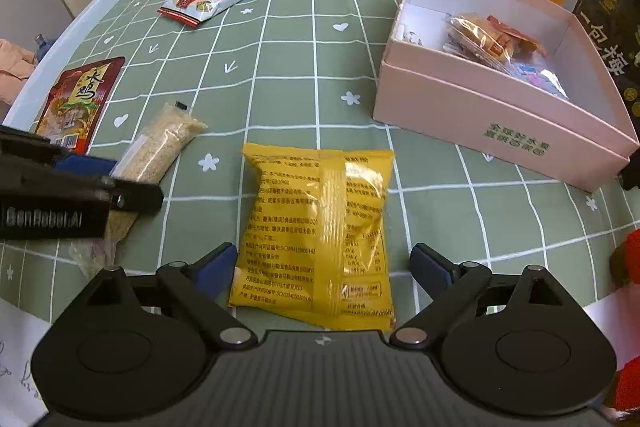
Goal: Organize snacks
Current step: 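Carry the rice bar into the pink box with the left tool while the right holds the yellow bag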
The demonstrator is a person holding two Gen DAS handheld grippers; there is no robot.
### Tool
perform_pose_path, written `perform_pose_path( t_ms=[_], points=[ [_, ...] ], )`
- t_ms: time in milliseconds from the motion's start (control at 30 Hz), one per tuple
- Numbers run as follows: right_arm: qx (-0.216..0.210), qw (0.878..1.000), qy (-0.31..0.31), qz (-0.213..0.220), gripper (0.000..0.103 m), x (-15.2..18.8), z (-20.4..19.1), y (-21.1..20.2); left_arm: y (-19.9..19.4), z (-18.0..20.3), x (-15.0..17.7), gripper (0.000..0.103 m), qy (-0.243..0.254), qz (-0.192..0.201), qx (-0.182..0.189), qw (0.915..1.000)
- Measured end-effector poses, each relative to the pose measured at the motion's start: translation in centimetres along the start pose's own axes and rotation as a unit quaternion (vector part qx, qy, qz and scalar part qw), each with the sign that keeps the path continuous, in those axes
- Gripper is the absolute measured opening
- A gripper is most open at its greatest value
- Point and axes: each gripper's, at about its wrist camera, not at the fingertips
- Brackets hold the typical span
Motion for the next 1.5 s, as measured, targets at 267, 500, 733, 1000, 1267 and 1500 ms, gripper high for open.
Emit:
perform_pose_path(
  t_ms=[267,500,733,1000,1267,1500],
  points=[
    [0.005,1.0,0.01,-0.009,0.094,-0.2,0.5,-0.1,0.4,-0.3,-0.7,0.038,-0.016,-0.007,0.014,0.9997],
    [0.0,1.0,0.012,-0.006,0.07,-1.8,0.9,0.0,0.0,-0.2,-0.1,0.038,0.002,-0.008,0.014,0.9999],
    [0.001,0.999,0.027,-0.023,0.064,-1.3,3.2,-1.4,-0.5,0.1,0.6,0.038,-0.005,-0.016,0.021,0.9996],
    [0.025,0.997,0.073,-0.024,0.063,-0.7,7.5,-4.0,-1.7,3.6,-0.7,0.033,0.005,-0.032,0.074,0.9967],
    [0.022,0.997,0.076,-0.018,0.063,-0.8,8.2,-4.9,-4.9,8.9,-11.2,0.01,0.007,0.06,0.116,0.9914],
    [0.022,0.998,0.053,-0.019,0.063,-0.7,7.9,-5.0,-3.6,13.1,-16.3,0.01,0.005,0.089,0.107,0.9903]
  ],
)
Point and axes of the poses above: each gripper's, at about its wrist camera, not at the fingertips, and y roughly the way its jaws point, z to its right, x to its underside, and after that the axes turned 14 degrees about -x, right-handed
